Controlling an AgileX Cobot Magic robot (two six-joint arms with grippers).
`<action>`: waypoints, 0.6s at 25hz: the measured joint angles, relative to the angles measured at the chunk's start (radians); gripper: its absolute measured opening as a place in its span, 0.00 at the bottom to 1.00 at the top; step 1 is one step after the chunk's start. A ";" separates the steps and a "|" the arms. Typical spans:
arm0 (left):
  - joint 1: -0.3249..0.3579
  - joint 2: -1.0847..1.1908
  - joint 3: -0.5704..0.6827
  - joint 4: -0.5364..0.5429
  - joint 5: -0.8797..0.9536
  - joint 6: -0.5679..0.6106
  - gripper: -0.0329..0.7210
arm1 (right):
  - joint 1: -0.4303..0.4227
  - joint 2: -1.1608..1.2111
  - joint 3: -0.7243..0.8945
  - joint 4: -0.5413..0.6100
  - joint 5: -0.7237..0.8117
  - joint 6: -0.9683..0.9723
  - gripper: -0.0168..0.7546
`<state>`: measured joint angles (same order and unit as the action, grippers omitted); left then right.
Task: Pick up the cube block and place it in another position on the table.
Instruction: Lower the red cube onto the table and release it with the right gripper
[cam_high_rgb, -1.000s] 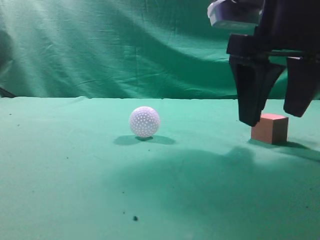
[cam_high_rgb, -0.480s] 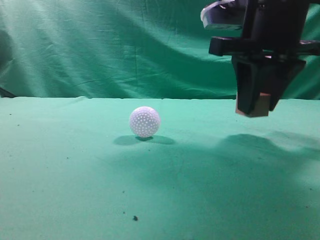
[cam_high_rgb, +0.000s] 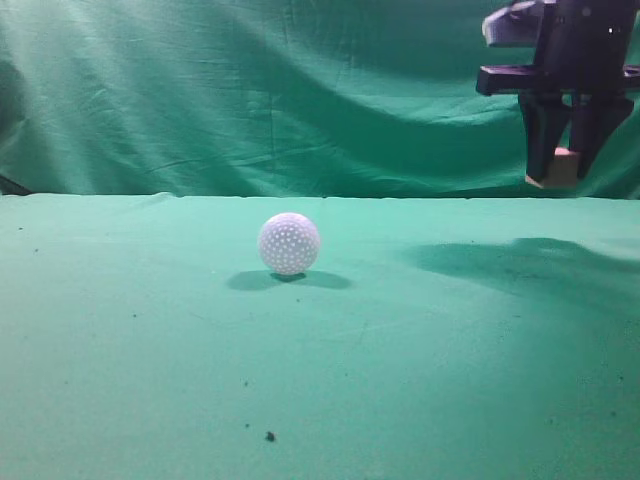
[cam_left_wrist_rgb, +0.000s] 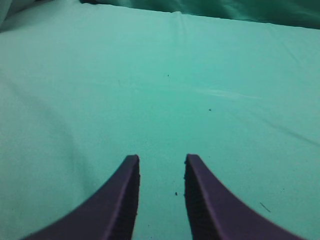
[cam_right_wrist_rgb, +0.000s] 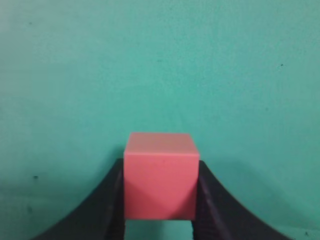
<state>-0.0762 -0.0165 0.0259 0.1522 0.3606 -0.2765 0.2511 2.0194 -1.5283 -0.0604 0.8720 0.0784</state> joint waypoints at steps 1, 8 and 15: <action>0.000 0.000 0.000 0.000 0.000 0.000 0.39 | 0.000 0.016 -0.005 0.000 0.000 -0.004 0.31; 0.000 0.000 0.000 0.000 0.000 0.000 0.39 | 0.000 0.082 -0.014 0.002 -0.041 -0.009 0.31; 0.000 0.000 0.000 0.000 0.000 0.000 0.39 | 0.000 0.076 -0.109 0.004 0.055 -0.009 0.66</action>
<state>-0.0762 -0.0165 0.0259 0.1522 0.3606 -0.2765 0.2514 2.0951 -1.6372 -0.0568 0.9273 0.0699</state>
